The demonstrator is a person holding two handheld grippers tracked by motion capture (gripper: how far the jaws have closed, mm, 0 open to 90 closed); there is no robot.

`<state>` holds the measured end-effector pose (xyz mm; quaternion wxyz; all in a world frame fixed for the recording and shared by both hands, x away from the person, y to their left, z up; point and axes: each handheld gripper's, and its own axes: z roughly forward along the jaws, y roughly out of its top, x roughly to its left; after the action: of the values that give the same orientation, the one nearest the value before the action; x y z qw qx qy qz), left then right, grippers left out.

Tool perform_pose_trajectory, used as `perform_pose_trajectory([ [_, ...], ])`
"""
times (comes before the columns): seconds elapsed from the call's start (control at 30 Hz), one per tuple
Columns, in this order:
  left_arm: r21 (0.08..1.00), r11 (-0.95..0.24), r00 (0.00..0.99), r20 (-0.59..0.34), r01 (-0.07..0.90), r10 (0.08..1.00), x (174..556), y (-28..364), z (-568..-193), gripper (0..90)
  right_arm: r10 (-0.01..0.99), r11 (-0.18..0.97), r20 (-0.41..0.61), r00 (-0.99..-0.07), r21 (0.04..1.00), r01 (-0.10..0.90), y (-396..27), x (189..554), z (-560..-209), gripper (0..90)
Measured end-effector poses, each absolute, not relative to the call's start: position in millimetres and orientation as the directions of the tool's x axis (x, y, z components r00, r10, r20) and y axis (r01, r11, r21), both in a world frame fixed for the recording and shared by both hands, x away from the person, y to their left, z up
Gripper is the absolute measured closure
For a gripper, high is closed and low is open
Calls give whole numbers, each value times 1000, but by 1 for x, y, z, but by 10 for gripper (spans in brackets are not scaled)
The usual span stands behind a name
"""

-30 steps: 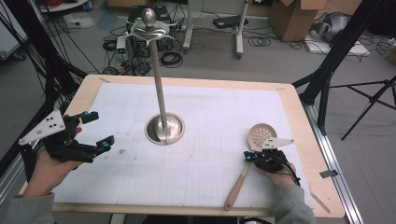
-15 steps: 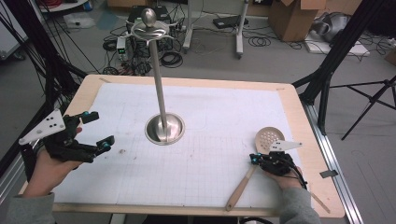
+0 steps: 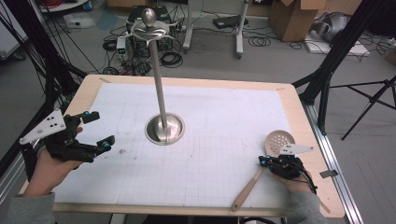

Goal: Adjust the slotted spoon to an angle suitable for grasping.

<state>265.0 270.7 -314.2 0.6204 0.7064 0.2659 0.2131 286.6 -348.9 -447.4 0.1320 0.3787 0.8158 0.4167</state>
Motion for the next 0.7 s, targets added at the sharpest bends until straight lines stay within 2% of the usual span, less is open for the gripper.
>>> perform_pose_trajectory([
  [0.37,990,-84,768,-33,112,639,266,269,-314,17,752,358,81,-654,784,508,-362,281,-447,900],
  [0.7,990,-81,773,-38,115,633,272,265,-314,17,705,331,104,-702,827,455,-358,259,-439,899],
])
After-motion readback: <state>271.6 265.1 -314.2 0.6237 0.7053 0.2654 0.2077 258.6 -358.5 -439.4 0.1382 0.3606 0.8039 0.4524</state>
